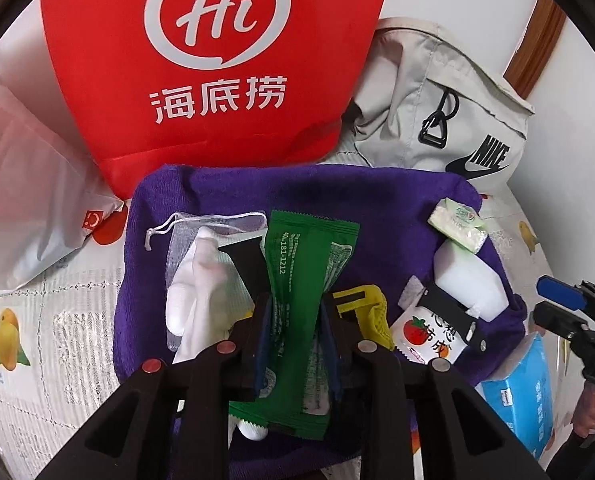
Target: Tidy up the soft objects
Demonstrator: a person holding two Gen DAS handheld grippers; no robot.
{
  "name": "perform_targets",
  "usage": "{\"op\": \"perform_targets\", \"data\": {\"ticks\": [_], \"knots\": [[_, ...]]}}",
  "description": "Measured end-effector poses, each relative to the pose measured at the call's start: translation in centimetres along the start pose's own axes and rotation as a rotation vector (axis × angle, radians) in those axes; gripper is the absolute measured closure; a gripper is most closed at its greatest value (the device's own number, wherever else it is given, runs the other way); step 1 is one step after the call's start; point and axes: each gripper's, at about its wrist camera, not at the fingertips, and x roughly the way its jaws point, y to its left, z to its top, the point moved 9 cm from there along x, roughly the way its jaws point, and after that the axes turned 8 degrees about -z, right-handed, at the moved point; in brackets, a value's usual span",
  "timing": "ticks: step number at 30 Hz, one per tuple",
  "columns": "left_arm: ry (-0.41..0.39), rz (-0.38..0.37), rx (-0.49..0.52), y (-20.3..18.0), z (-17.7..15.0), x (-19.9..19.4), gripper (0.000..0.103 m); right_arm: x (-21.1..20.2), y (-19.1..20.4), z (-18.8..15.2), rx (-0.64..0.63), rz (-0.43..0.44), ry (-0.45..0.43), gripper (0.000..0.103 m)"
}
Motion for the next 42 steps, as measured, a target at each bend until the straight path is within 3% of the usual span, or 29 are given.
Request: {"op": "perform_targets", "data": {"ticks": [4, 7, 12, 16, 24, 29, 34, 38, 42], "knots": [[0.004, 0.000, 0.008, -0.2, 0.1, 0.2, 0.070, 0.0, -0.1, -0.3, 0.009, 0.003, 0.009, 0.060], [0.027, 0.003, -0.003, -0.3, 0.0, 0.4, 0.049, 0.2, 0.3, -0.7, -0.006, 0.010, 0.024, 0.060], [0.015, 0.028, 0.005, -0.6, -0.2, -1.2, 0.048, -0.3, 1.4, -0.7, -0.039, 0.006, 0.024, 0.060], [-0.003, 0.050, 0.019, -1.2, -0.5, -3.2, 0.040, -1.8, 2.3, -0.8, -0.035, 0.016, 0.012, 0.058], [-0.057, 0.081, 0.034, -3.1, -2.5, -8.9, 0.031, -6.0, 3.0, -1.5, 0.009, -0.007, -0.019, 0.036], [-0.108, 0.105, 0.027, -4.5, -4.3, -12.6, 0.019, -8.0, 2.6, -2.6, 0.043, -0.050, -0.015, 0.030], [-0.158, 0.151, 0.016, -5.7, -7.0, -16.4, 0.008, -10.1, 2.2, -4.0, 0.091, -0.092, -0.018, 0.021], [-0.197, 0.167, 0.011, -6.8, -9.6, -19.1, 0.003, -12.4, 2.7, -5.2, 0.082, -0.141, -0.057, 0.006], [-0.246, 0.203, 0.010, -8.0, -12.5, -22.1, 0.002, -15.0, 3.8, -6.7, 0.081, -0.145, -0.098, 0.001]]}}
